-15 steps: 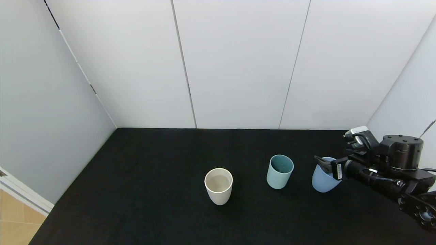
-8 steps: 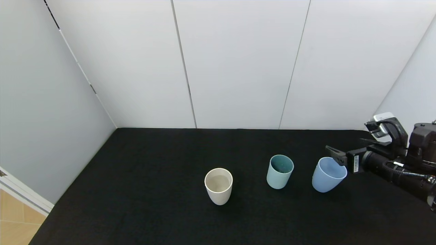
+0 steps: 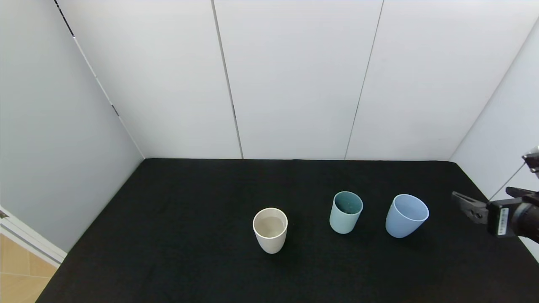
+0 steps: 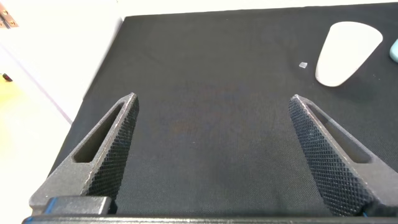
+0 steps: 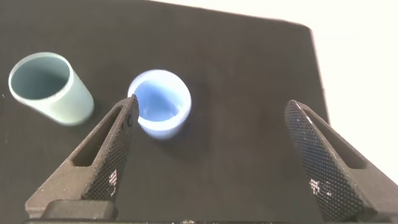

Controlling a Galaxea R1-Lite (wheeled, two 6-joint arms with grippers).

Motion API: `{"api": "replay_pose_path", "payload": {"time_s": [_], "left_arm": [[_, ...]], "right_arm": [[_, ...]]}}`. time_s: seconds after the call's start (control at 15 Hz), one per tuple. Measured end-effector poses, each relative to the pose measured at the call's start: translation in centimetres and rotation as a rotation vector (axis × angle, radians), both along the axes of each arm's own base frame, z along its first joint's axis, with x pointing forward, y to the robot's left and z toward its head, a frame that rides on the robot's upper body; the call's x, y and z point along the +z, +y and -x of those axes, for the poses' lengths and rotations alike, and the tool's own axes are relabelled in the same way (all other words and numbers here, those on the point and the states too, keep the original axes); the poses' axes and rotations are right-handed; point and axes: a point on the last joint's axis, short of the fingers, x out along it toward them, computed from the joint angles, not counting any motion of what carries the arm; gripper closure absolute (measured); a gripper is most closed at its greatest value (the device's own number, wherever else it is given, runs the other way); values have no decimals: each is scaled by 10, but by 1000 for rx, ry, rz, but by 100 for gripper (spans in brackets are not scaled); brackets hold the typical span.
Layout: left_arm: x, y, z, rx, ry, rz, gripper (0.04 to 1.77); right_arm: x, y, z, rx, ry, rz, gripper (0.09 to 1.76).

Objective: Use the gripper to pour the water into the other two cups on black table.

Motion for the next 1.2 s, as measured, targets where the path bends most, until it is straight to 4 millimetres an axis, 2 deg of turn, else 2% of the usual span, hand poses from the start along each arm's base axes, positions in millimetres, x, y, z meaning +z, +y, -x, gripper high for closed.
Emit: {"api": "replay_pose_path", "payload": {"time_s": [0.2, 0.73, 0.93, 1.2], "left_arm": [[0, 0, 0, 0, 0, 0, 9], [0, 0, 0, 0, 0, 0, 9], [0, 0, 0, 0, 0, 0, 9], [0, 0, 0, 0, 0, 0, 9]], "right_arm": [[0, -5, 41, -53, -28, 6, 15], [-25, -18, 133, -120, -58, 39, 15], [-26, -25, 156, -149, -98, 26, 15], [-31, -28, 175, -177, -124, 11, 15]]}}
